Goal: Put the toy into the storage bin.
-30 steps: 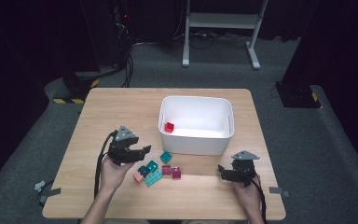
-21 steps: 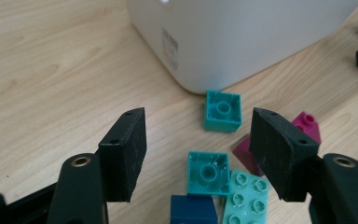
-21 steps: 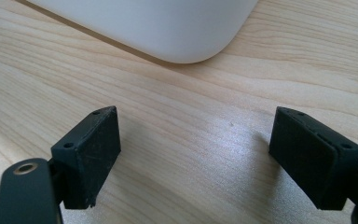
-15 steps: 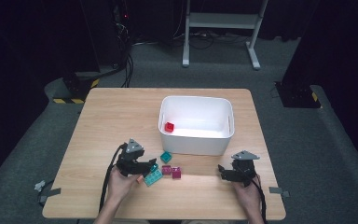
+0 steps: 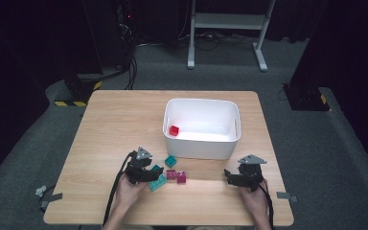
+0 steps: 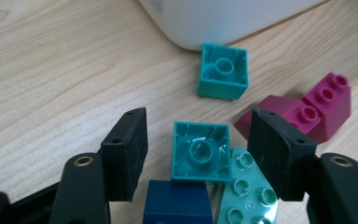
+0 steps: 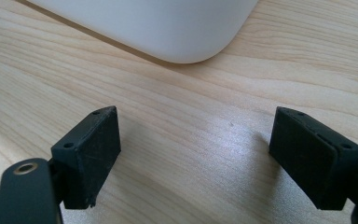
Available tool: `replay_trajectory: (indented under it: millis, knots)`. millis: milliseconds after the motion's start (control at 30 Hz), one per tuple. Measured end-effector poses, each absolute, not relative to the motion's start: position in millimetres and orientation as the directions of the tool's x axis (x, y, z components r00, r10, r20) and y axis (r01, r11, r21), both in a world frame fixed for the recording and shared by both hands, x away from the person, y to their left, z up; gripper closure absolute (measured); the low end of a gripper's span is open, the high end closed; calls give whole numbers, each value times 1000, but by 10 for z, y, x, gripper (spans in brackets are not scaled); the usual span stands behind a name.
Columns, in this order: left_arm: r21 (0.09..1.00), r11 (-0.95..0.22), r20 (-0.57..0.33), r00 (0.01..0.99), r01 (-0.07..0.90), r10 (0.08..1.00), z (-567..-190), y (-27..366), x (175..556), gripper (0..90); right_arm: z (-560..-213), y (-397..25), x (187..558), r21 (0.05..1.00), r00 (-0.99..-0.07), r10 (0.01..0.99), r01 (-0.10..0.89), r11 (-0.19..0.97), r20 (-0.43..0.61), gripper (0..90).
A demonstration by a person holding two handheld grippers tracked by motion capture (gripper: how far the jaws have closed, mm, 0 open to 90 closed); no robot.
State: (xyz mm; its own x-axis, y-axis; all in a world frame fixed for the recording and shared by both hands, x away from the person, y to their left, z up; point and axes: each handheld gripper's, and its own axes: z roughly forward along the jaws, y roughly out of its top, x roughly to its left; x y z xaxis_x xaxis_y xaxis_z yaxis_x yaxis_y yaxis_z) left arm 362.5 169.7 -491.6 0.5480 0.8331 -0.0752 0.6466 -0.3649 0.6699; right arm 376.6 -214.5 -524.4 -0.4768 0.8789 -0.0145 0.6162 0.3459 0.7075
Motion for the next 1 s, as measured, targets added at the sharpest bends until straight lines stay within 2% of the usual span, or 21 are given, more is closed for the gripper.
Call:
replay_trajectory:
  millis: [300, 600, 1000]
  knots:
    - [656, -385, -58, 551, 649, 832, -4968, 1667, 3633, 455, -5244, -2145, 3766, 707, -477, 879, 616, 346, -14, 161]
    - [642, -404, -56, 566, 652, 823, -4996, 1648, 3659, 572, -5244, -2145, 3766, 708, -477, 879, 616, 346, -14, 161]
    - [640, -416, -54, 577, 646, 815, -4978, 1622, 3693, 587, -5244, -2145, 3766, 708, -477, 879, 616, 346, -14, 161]
